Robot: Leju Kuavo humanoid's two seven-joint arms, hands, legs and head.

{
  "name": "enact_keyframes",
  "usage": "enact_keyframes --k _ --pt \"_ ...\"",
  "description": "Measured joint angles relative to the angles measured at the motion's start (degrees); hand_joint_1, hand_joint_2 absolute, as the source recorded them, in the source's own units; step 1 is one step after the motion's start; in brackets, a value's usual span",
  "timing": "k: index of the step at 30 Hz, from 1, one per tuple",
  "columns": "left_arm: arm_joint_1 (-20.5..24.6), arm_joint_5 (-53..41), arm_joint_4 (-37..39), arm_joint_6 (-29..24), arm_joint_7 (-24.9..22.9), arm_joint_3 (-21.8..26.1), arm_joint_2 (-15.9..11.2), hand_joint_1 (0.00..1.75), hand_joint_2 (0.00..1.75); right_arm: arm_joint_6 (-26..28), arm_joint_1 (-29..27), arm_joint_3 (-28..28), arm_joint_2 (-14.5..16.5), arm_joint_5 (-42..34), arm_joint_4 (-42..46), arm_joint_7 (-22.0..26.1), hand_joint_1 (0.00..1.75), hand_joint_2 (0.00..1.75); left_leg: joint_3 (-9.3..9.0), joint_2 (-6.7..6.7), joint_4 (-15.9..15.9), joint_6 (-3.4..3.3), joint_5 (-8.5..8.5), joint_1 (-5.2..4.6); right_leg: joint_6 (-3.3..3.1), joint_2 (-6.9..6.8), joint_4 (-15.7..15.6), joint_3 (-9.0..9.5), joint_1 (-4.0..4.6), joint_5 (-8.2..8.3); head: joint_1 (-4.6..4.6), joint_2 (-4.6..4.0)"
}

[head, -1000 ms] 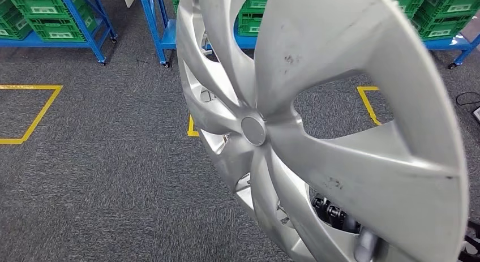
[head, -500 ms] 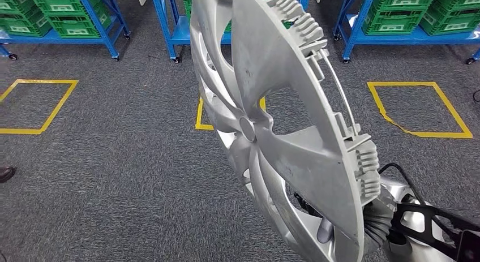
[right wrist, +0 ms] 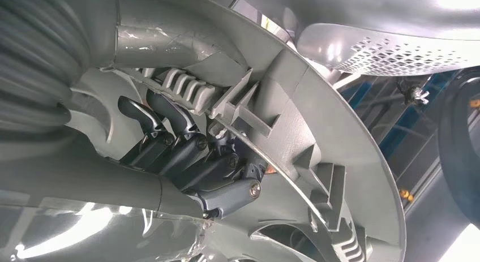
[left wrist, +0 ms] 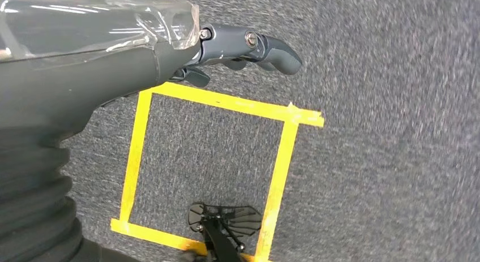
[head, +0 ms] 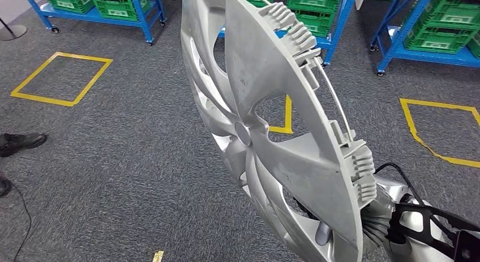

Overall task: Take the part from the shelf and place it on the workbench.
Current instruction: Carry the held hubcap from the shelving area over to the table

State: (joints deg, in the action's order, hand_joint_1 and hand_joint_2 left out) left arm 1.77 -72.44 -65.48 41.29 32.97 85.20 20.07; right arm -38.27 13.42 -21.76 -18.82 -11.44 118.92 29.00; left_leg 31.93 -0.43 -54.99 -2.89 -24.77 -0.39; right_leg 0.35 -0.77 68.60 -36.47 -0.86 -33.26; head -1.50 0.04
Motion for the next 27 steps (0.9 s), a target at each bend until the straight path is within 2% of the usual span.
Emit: enact_keyframes --k 1,2,3,4,5,6,7,8,10,11,13,14,15,16,17,18,19,20,22,23,24,26,27 --pt "0.04 0.01 0.02 0.00 0.01 0.01 0.03 0.00 1.75 -0.03 -0.01 -0.07 -0.13 0.01 -0.13 0.08 1.68 1.75 0.18 -0.70 -0.06 -0.05 0.09 -0.08 0.04 0.32 3.29 -1.52 -0.01 -1.04 0.03 0.00" --pt "0.05 0.01 0.04 0.00 0.01 0.03 0.07 0.00 1.75 -0.05 -0.02 -0.18 -0.23 0.03 -0.28 0.11 1.68 1.75 0.33 -1.45 -0.18 -0.08 0.17 -0.13 0.31 0.44 4.70 -2.15 -0.02 -1.23 0.03 0.00" --pt "0.05 0.01 0.06 0.00 0.01 0.08 0.10 0.00 1.75 -0.07 -0.01 -0.32 -0.33 0.06 -0.40 0.11 1.68 1.75 0.44 -2.25 -0.40 -0.03 0.20 -0.13 0.78 0.54 3.51 -1.53 -0.07 -0.38 0.04 0.00" --pt "0.05 0.01 0.08 0.01 0.02 0.14 0.14 0.00 1.75 -0.07 0.02 -0.46 -0.43 0.10 -0.48 0.11 1.68 1.75 0.56 -3.04 -0.74 0.07 0.16 -0.10 1.32 0.88 0.17 0.14 -0.19 1.19 0.05 0.00" --pt "0.05 0.01 0.09 0.02 0.02 0.20 0.18 0.00 1.75 -0.07 0.11 -0.62 -0.50 0.14 -0.52 0.11 1.68 1.75 0.79 -3.82 -1.22 0.25 0.04 -0.05 1.72 1.87 -4.10 2.19 -0.41 2.76 0.08 0.00" --pt "0.05 0.02 0.09 0.07 0.02 0.28 0.21 0.00 1.75 -0.06 0.23 -0.75 -0.53 0.18 -0.55 0.10 1.68 1.75 1.17 -4.51 -1.79 0.50 -0.10 -0.12 1.80 2.81 -7.70 3.85 -0.50 4.04 0.10 0.00" --pt "0.05 0.06 0.09 0.13 0.02 0.34 0.23 0.00 1.75 -0.05 0.38 -0.88 -0.52 0.23 -0.56 0.06 1.68 1.75 1.65 -5.06 -2.24 0.80 -0.15 -0.17 1.58 3.51 -9.85 4.78 -0.56 4.77 0.10 0.00" --pt "0.03 0.13 0.09 0.24 0.03 0.40 0.25 0.00 1.75 -0.03 0.51 -1.00 -0.50 0.29 -0.57 -0.03 1.68 1.75 2.16 -5.53 -2.58 1.10 -0.12 -0.20 1.18 3.88 -10.62 4.97 -0.51 4.98 0.09 0.00" --pt "-0.03 0.32 0.07 0.47 0.10 0.60 0.26 0.00 1.75 0.03 0.80 -1.31 -0.36 0.42 -0.57 -0.55 1.68 1.75 2.89 -6.34 -2.80 1.68 0.15 -0.08 0.39 2.91 -10.44 4.65 -0.45 5.27 0.07 0.00" --pt "-0.06 0.39 0.03 0.57 0.17 0.68 0.30 0.00 1.75 0.06 0.99 -1.48 -0.25 0.46 -0.56 -0.87 1.68 1.75 3.22 -6.00 -3.13 1.99 -0.01 -0.05 0.09 2.42 -10.50 4.61 -0.52 5.40 0.05 0.00" --pt "-0.05 0.50 -0.06 0.68 0.38 0.77 0.33 0.00 1.75 0.16 1.30 -1.76 0.04 0.43 -0.51 -1.41 1.68 1.75 4.89 -3.57 -6.33 2.75 -1.91 0.07 -0.44 1.30 -10.62 4.68 -0.74 5.52 -0.31 0.00" --pt "-0.01 0.52 -0.08 0.69 0.49 0.75 0.33 0.00 1.75 0.20 1.36 -1.82 0.14 0.39 -0.48 -1.55 1.68 1.75 6.48 -1.90 -9.66 3.15 -3.62 0.18 -0.57 0.71 -10.61 4.69 -0.60 5.50 -0.52 0.00" --pt "0.04 0.53 -0.08 0.69 0.57 0.73 0.32 0.00 1.75 0.24 1.35 -1.86 0.22 0.37 -0.44 -1.64 1.68 1.75 8.38 -0.77 -13.72 3.46 -5.42 0.38 -0.64 0.06 -10.61 4.67 -0.53 5.47 -0.69 0.00" --pt "0.06 0.52 -0.05 0.68 0.64 0.72 0.33 0.00 1.75 0.25 1.32 -1.92 0.27 0.39 -0.42 -1.70 1.68 1.75 10.07 -0.18 -17.28 3.64 -6.71 0.55 -0.66 -0.62 -10.60 4.65 -0.46 5.45 -0.71 0.00" --pt "0.04 0.52 -0.02 0.66 0.71 0.70 0.36 0.00 1.75 0.24 1.30 -2.03 0.34 0.43 -0.42 -1.74 1.68 1.75 11.06 0.13 -19.37 3.70 -7.17 0.64 -0.65 -1.33 -10.60 4.63 -0.40 5.43 -0.71 0.00" --pt "0.01 0.51 0.02 0.62 0.77 0.70 0.40 0.00 1.75 0.22 1.28 -2.15 0.42 0.49 -0.41 -1.78 1.68 1.75 10.91 0.31 -19.18 3.64 -6.60 0.66 -0.65 -2.02 -10.60 4.63 -0.35 5.41 -0.72 0.00" --pt "-0.02 0.51 0.05 0.56 0.85 0.70 0.42 0.00 1.75 0.20 1.30 -2.26 0.49 0.56 -0.40 -1.79 1.68 1.75 9.49 0.61 -16.58 3.43 -5.14 0.61 -0.64 -2.68 -10.60 4.65 -0.28 5.39 -0.72 0.00" --pt "-0.03 0.51 0.05 0.50 0.91 0.70 0.42 0.00 1.75 0.18 1.38 -2.33 0.56 0.60 -0.37 -1.79 1.68 1.75 7.21 1.42 -12.51 3.04 -3.38 0.44 -0.64 -3.29 -10.61 4.70 -0.20 5.37 -0.72 0.00" --pt "0.05 0.50 0.04 0.39 1.03 0.68 0.39 0.00 1.75 0.17 1.56 -2.36 0.71 0.66 -0.27 -1.79 1.68 1.75 3.25 4.13 -5.22 2.08 -1.42 -0.36 -0.50 -4.42 -10.63 4.74 0.15 5.28 -0.68 0.00" --pt "0.08 0.49 0.04 0.36 1.07 0.66 0.39 0.00 1.75 0.16 1.62 -2.37 0.77 0.67 -0.22 -1.79 1.68 1.75 2.42 4.99 -3.48 1.70 -1.25 -0.72 -0.38 -4.98 -10.67 4.76 0.28 5.22 -0.68 0.00" --pt "0.08 0.48 0.04 0.35 1.11 0.66 0.39 0.00 1.75 0.16 1.65 -2.37 0.84 0.69 -0.20 -1.79 1.68 1.75 2.36 5.16 -2.96 1.44 -1.42 -1.00 -0.23 -5.58 -10.76 4.78 0.39 5.17 -0.67 0.00" --pt "-0.03 0.47 0.02 0.34 1.13 0.67 0.40 0.00 1.75 0.15 1.72 -2.38 0.92 0.72 -0.20 -1.79 1.68 1.75 2.15 3.66 -2.28 0.98 -0.91 -0.86 0.19 -6.38 -10.93 4.98 0.36 5.03 -0.65 0.00" --pt "-0.06 0.48 -0.01 0.34 1.14 0.68 0.44 0.00 1.75 0.15 1.75 -2.37 0.95 0.73 -0.19 -1.79 1.68 1.75 1.76 2.89 -1.75 0.67 -0.48 -0.67 0.30 -5.50 -10.32 4.75 0.31 4.58 -0.60 0.00"
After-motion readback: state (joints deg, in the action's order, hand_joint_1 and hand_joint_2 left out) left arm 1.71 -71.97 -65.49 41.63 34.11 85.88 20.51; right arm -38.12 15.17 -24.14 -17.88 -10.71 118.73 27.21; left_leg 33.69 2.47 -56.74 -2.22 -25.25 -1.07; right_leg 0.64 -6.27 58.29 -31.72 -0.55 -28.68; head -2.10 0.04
